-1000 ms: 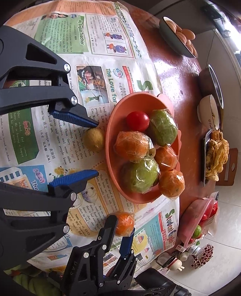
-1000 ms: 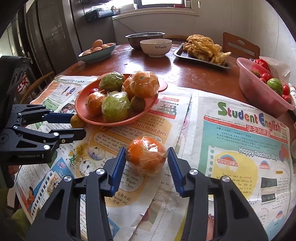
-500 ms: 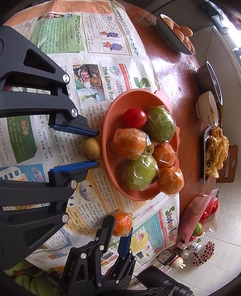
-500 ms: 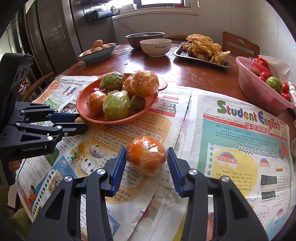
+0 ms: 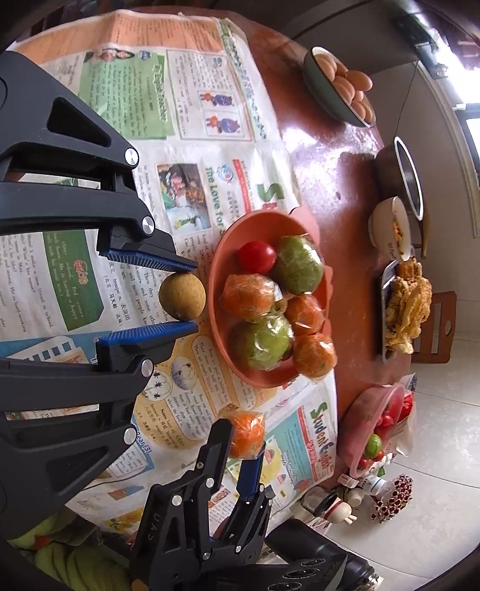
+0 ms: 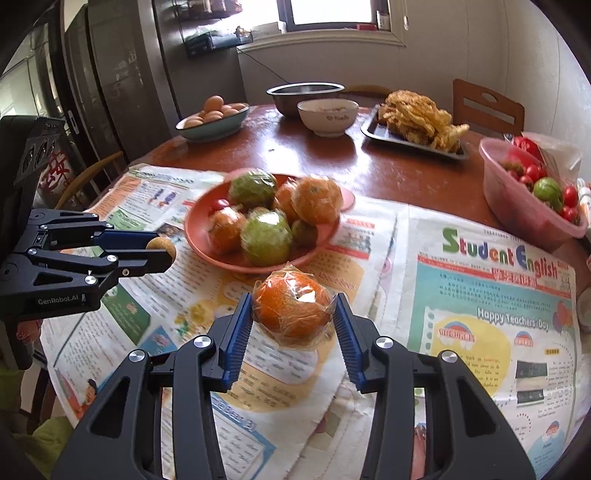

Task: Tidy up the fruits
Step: 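Lift and carry both fruits over the orange plate with both tools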

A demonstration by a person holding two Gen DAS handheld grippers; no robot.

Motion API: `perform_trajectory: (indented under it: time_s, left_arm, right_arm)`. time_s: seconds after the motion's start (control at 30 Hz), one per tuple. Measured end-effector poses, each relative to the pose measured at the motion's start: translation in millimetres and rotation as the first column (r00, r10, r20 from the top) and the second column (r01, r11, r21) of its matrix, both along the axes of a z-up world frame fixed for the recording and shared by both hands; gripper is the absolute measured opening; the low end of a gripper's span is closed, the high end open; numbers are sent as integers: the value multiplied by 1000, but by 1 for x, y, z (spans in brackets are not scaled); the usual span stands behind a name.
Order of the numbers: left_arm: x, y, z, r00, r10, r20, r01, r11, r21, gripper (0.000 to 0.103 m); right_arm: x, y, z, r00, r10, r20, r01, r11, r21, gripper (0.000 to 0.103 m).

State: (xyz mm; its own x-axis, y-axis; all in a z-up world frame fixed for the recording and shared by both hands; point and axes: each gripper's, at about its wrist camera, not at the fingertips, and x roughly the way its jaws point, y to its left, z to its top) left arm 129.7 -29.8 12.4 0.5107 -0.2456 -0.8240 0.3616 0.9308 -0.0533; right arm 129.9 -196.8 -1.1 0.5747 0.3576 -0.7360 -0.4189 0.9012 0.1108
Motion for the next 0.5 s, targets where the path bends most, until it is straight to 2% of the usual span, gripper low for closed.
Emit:
perform_trajectory:
  time_s: [0.27, 0.5]
  left_arm:
    - [12, 13, 29, 999, 15, 47, -15, 1000, 1, 20]
    - [29, 21, 32, 999, 19, 43, -18, 1000, -4, 20]
  right_arm:
    - [11, 14, 24, 999, 24, 40, -24, 1000, -1, 43]
    - [28, 26, 38, 997, 42, 60, -42, 999, -5, 43]
